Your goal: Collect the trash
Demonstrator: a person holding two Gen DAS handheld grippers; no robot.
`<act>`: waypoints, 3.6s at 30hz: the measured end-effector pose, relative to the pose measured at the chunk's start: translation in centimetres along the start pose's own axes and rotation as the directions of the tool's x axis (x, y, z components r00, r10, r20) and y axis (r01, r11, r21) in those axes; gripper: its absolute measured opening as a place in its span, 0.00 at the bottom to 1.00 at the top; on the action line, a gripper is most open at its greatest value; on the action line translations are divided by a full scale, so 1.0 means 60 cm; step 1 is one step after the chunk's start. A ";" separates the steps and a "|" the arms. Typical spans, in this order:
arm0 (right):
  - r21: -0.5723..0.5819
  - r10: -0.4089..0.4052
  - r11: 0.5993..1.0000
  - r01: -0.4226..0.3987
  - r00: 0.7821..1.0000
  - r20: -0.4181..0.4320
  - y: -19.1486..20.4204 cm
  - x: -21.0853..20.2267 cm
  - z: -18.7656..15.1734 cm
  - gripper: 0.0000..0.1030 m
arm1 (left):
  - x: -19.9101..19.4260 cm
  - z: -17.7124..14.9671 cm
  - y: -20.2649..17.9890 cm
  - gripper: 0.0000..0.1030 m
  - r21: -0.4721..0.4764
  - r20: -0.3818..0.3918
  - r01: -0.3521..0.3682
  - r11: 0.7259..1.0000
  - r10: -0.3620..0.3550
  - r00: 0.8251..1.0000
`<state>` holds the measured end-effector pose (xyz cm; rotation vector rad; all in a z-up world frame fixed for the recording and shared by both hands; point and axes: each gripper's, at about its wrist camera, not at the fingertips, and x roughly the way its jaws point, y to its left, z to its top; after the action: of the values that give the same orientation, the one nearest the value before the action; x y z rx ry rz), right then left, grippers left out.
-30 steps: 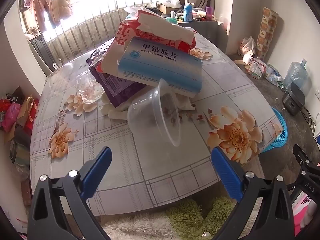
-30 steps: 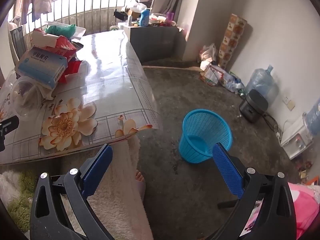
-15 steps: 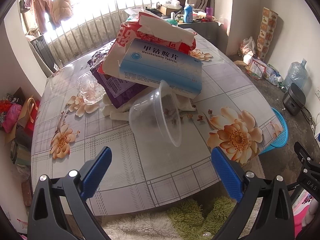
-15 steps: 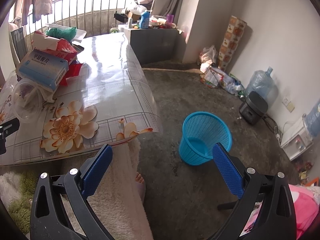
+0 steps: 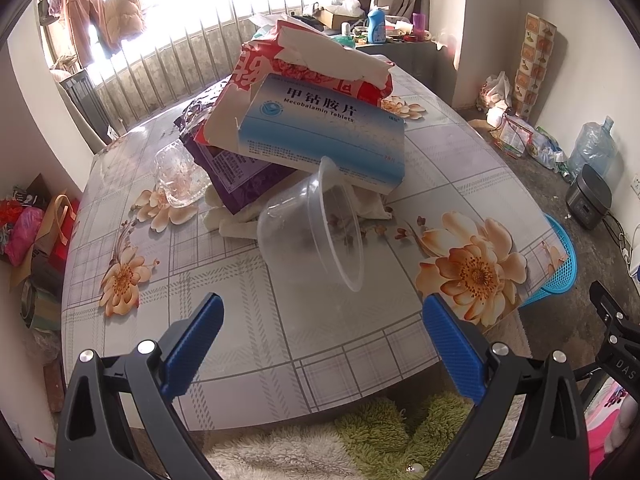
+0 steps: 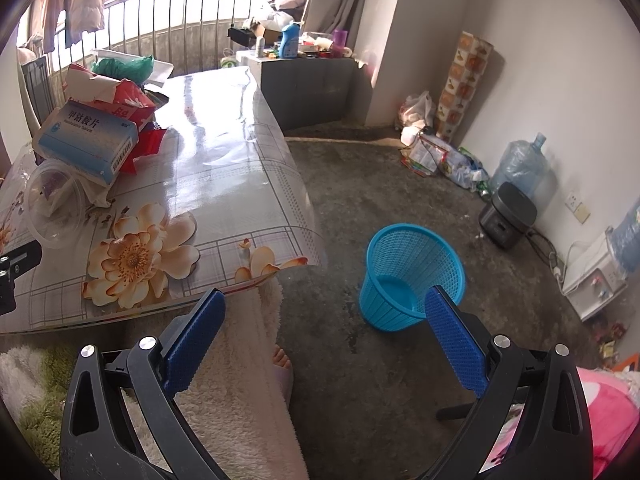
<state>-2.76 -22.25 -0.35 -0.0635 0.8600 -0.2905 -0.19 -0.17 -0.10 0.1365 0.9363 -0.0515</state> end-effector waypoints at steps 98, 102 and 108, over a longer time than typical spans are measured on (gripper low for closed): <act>0.304 0.780 0.603 -0.738 0.625 -0.031 0.173 0.133 0.170 0.49 | 0.037 0.037 0.188 0.06 -0.113 0.162 0.233 0.966 -0.213 0.963; 0.366 0.826 0.535 -0.762 0.562 -0.037 0.179 0.155 0.166 0.55 | 0.044 0.037 0.192 0.06 -0.122 0.145 0.237 0.964 -0.219 0.965; 0.410 0.862 0.480 -0.775 0.503 -0.059 0.198 0.179 0.163 0.57 | 0.049 0.040 0.197 0.06 -0.128 0.138 0.231 0.965 -0.213 0.967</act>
<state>13.90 -14.43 -3.93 0.7401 0.9946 0.5171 4.67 11.23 0.05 -0.1050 0.8254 -0.1981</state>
